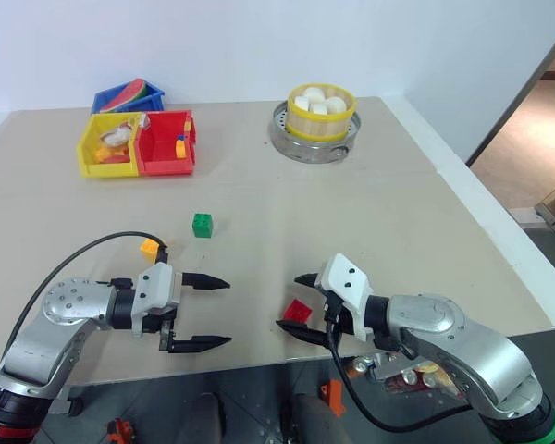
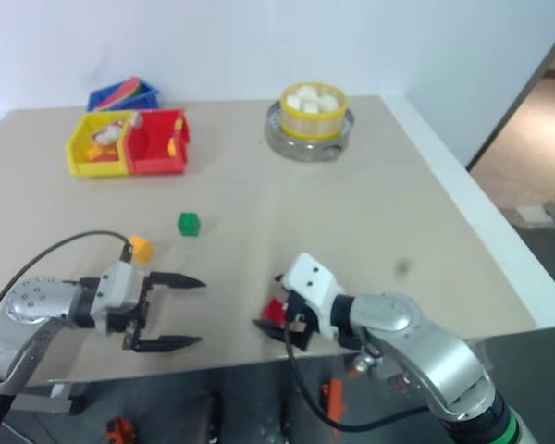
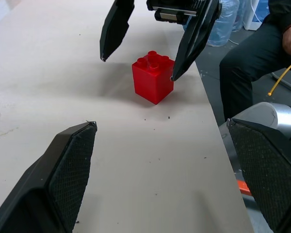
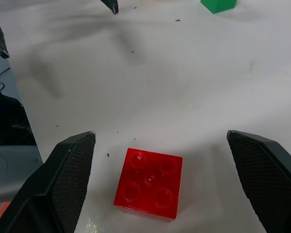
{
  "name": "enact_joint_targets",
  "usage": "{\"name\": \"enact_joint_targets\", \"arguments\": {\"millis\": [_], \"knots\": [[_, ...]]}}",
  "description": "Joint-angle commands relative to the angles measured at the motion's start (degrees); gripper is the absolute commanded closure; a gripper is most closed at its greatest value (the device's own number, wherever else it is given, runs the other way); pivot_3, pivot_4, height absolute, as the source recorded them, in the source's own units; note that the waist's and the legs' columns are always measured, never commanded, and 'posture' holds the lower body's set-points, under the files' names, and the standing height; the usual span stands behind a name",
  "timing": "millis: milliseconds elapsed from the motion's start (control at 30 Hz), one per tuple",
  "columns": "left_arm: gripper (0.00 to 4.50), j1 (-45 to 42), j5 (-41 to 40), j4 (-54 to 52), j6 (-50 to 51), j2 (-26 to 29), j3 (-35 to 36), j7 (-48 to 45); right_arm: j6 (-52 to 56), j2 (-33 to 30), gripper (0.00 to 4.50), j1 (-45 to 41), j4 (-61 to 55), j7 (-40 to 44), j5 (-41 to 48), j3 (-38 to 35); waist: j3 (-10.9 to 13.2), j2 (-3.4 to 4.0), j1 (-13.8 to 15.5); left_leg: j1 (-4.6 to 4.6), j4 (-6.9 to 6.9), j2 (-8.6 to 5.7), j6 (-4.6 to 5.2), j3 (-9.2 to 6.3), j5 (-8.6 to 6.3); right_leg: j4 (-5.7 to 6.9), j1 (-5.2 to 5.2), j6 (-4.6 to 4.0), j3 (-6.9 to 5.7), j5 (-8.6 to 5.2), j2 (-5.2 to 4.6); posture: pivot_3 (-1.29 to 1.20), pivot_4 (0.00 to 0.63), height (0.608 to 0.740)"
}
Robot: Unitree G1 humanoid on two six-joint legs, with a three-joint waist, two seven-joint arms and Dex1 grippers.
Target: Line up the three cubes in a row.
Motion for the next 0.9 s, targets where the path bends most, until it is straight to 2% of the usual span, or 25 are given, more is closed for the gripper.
{"name": "enact_joint_targets", "arguments": {"millis": [33,300,400,633,800,900], "knots": [[0.06,0.1,-0.7,-2.2,0.7,0.1,0.6,0.9,1.6,0.6,0.00,0.3,-2.2,-0.8,1.2,-1.0,0.0,0.00,0.0,0.00,0.00,0.00,0.00,0.00,0.00,0.00,0.00,-0.01,0.00,-0.01,0.00,0.00,0.150,0.740],[0.06,0.8,-1.0,-3.6,1.2,0.4,1.1,1.7,5.2,1.8,0.00,0.3,-1.5,-1.6,3.0,-1.4,0.0,0.00,0.0,-0.01,0.00,0.00,0.00,0.01,0.00,0.00,-0.01,0.01,0.01,0.00,0.00,0.00,0.150,0.740],[0.00,1.1,-0.9,-3.9,1.2,0.5,1.2,2.0,6.6,2.2,0.81,0.3,-1.4,-1.8,3.8,-1.6,0.0,0.00,0.0,-0.01,0.00,0.00,0.00,0.01,0.00,0.00,-0.01,-0.07,0.01,-0.04,0.00,0.00,0.150,0.740],[0.00,1.6,-0.8,-4.3,1.1,0.5,1.3,2.7,9.0,2.8,3.18,0.3,-1.3,-3.3,4.7,-2.2,0.0,0.00,0.0,0.00,0.00,0.00,0.00,0.00,0.00,0.00,-0.01,-0.08,0.01,-0.05,0.00,0.00,0.150,0.740],[0.00,1.3,-0.6,-4.1,1.1,0.3,1.2,3.2,6.4,0.6,3.18,-0.2,-0.2,-2.9,2.1,-0.9,0.0,0.00,0.0,-0.01,0.00,-0.01,0.00,0.01,0.00,0.00,-0.01,-0.14,0.01,-0.09,-0.01,0.00,0.150,0.740],[0.00,1.1,0.1,-2.9,0.4,0.3,1.8,3.8,2.1,-1.1,3.18,-3.2,3.2,0.2,0.9,-1.4,0.0,0.00,0.0,-0.01,0.00,-0.02,0.00,0.02,0.00,-0.01,-0.01,-0.17,0.02,-0.11,-0.03,0.00,0.150,0.740]]}}
